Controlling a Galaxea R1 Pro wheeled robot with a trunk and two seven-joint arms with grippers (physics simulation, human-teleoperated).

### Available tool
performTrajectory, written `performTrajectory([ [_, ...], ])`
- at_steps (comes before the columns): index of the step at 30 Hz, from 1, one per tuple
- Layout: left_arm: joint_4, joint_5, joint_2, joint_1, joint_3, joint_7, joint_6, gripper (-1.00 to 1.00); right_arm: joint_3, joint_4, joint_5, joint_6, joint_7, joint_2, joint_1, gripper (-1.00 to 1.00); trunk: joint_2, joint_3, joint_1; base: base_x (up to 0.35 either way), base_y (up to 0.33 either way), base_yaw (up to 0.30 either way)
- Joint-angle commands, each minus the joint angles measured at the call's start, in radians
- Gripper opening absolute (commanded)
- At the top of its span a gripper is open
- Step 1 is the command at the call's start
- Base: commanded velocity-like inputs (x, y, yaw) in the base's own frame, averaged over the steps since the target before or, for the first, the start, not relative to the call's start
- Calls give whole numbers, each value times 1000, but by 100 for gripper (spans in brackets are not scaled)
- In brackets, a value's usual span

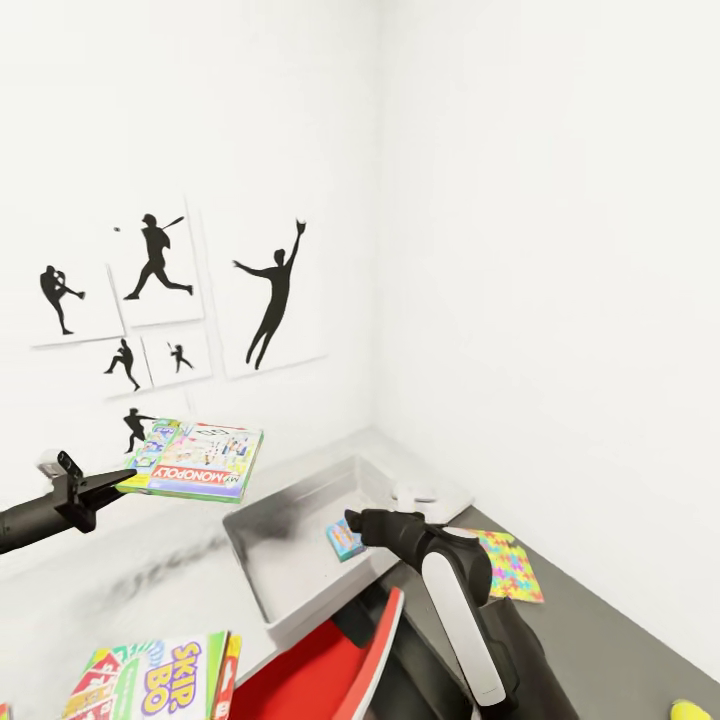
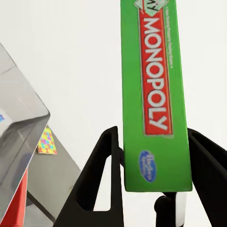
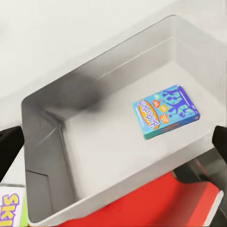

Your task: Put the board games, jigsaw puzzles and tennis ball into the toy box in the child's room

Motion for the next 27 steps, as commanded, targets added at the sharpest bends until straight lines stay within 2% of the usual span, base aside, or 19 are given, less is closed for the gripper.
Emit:
performTrajectory([
  [1,2,8,1,-2,-4,-4,9,-100,0,-1,-10,2,-10,0,0,100,-1,0,0,20,125,289],
  [16,2,8,1,-2,-4,-4,9,-100,1,1,-9,2,-9,0,0,100,-1,0,0,68,8,277],
  [27,2,8,1,-2,-5,-4,9,-100,1,1,-10,-20,-2,0,0,100,-1,0,0,65,0,29],
])
